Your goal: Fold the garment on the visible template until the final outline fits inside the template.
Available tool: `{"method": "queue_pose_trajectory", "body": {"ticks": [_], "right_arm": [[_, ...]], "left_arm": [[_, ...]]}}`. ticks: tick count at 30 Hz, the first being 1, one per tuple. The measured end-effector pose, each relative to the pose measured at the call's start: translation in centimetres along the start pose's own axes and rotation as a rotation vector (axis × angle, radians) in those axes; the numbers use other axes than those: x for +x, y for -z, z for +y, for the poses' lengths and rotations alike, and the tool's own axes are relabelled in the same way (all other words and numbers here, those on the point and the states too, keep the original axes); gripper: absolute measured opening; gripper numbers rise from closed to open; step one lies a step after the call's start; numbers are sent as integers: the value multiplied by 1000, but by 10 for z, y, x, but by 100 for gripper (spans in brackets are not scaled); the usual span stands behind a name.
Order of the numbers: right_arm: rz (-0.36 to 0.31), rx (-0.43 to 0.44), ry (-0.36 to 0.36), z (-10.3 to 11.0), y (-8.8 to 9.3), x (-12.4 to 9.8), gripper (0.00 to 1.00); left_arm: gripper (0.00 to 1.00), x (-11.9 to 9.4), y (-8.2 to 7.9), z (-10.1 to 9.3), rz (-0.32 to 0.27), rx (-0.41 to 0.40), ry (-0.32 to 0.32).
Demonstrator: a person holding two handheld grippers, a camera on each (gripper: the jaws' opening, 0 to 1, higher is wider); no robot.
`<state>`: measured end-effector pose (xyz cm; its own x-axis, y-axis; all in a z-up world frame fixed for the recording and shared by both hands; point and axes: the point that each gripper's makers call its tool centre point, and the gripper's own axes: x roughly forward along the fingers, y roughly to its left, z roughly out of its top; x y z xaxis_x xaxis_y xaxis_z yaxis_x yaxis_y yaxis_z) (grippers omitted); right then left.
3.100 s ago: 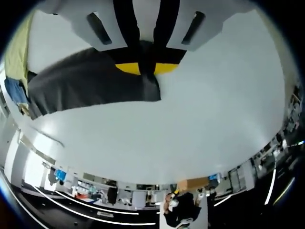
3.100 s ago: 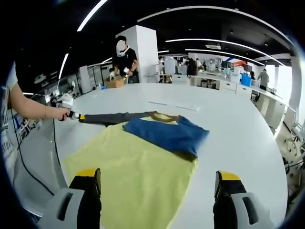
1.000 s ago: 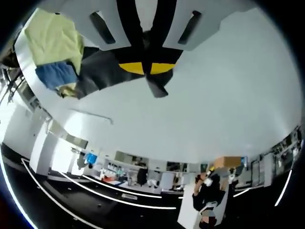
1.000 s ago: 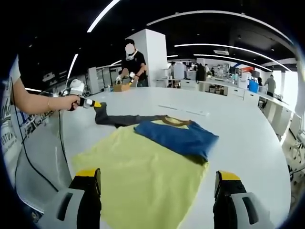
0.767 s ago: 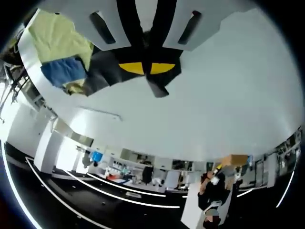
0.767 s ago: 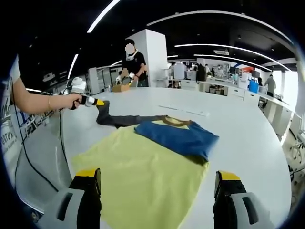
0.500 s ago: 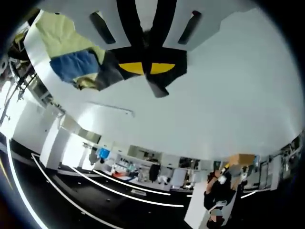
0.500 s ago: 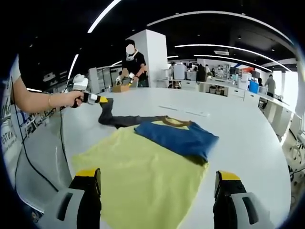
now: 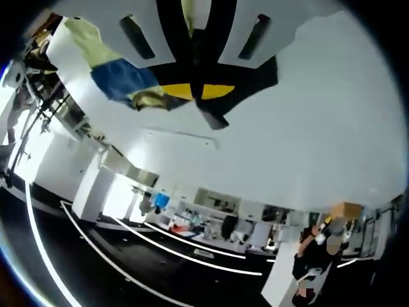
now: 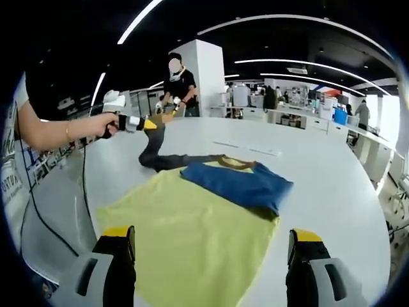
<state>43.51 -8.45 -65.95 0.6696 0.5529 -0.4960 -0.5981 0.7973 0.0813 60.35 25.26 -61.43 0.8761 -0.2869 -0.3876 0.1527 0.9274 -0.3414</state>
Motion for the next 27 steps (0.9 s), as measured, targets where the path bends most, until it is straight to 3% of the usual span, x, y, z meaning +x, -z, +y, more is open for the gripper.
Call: {"method": "queue_pose_trajectory", "body": {"ticks": [18,27], "right_arm": [[6,6,4,0,4,-1,99],[11,12,8,-3,6,-2,99]], "left_arm": [[0,23,-1,-56,1,25,98],[0,37,-4,-93,-8,44,175]]}}
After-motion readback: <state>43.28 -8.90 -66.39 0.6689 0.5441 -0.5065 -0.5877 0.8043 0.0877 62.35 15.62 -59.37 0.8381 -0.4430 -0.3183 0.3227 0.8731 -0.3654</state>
